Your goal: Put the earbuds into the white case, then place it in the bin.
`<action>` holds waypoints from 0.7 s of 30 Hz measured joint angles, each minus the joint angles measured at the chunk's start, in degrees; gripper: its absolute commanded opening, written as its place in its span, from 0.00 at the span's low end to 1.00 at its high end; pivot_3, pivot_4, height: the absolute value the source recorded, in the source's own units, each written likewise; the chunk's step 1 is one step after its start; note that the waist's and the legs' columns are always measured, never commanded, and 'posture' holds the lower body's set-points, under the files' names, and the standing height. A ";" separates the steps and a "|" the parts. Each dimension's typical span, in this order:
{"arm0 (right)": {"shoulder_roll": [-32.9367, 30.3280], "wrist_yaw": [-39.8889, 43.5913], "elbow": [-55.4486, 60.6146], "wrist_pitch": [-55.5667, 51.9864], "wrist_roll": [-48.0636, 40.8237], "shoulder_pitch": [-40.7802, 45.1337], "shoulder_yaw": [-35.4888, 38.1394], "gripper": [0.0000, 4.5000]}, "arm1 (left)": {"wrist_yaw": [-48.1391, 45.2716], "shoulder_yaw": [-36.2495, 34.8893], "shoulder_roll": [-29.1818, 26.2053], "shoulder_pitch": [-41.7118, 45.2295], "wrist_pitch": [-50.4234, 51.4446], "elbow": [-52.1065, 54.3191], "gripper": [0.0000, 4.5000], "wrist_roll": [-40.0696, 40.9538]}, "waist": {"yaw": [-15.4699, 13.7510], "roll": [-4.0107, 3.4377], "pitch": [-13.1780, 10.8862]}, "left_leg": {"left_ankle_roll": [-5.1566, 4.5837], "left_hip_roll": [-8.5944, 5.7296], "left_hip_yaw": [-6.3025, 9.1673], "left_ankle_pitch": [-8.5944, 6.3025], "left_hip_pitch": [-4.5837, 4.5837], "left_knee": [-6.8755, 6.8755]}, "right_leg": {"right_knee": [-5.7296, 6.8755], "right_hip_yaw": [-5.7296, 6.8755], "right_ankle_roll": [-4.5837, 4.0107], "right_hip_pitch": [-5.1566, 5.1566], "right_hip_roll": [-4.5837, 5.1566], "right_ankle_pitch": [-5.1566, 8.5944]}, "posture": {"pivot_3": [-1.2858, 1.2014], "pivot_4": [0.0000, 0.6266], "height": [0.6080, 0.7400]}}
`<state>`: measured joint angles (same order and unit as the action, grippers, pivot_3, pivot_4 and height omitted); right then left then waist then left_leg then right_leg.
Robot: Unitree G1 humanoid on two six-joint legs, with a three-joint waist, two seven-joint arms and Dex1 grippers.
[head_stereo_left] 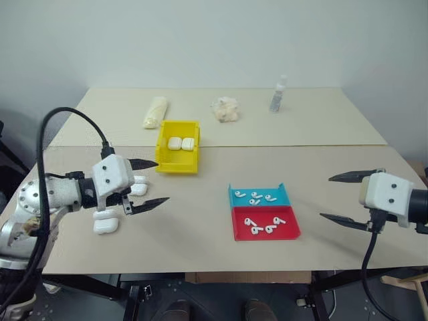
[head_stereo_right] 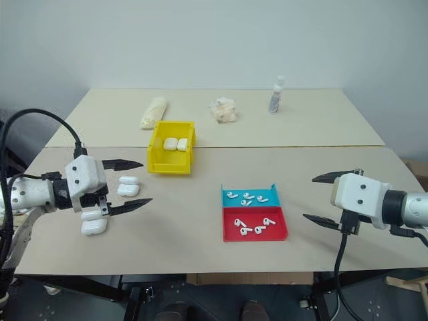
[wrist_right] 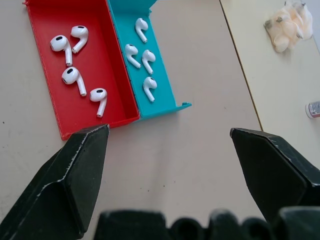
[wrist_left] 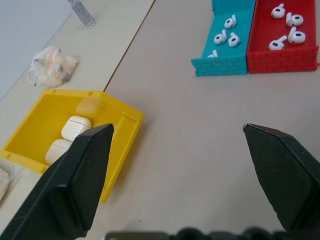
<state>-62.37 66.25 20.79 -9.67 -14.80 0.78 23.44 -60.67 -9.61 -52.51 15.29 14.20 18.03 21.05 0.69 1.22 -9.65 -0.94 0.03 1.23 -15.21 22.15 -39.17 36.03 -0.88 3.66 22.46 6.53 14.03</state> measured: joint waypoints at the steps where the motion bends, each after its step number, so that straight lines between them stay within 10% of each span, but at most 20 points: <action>1: 0.00 0.00 0.00 0.00 0.00 0.00 -0.03 0.99 | -0.17 -0.33 -0.01 0.00 0.22 0.14 1.00 0.61 | 0.00 0.00 0.00 | 0.00 0.00 0.00 0.00 0.00 0.00 | 0.00 0.00 0.00 0.00 0.00 0.00 | 0.52 0.24 1.00; 21: 0.03 -0.22 -1.31 0.62 0.22 0.49 -4.51 0.99 | 14.17 -4.40 -1.84 -7.25 13.94 11.00 1.00 -5.99 | 0.07 0.01 0.00 | 0.00 0.01 0.02 0.00 0.01 0.00 | -0.02 0.00 0.00 0.01 0.00 0.00 | 0.52 0.24 1.00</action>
<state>-62.34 66.02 19.48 -9.05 -14.58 1.26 18.93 -46.49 -14.02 -54.35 8.05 28.14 29.03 15.06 0.76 1.23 -9.66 -0.94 0.04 1.25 -15.21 22.16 -39.17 36.01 -0.88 3.66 22.48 6.53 14.04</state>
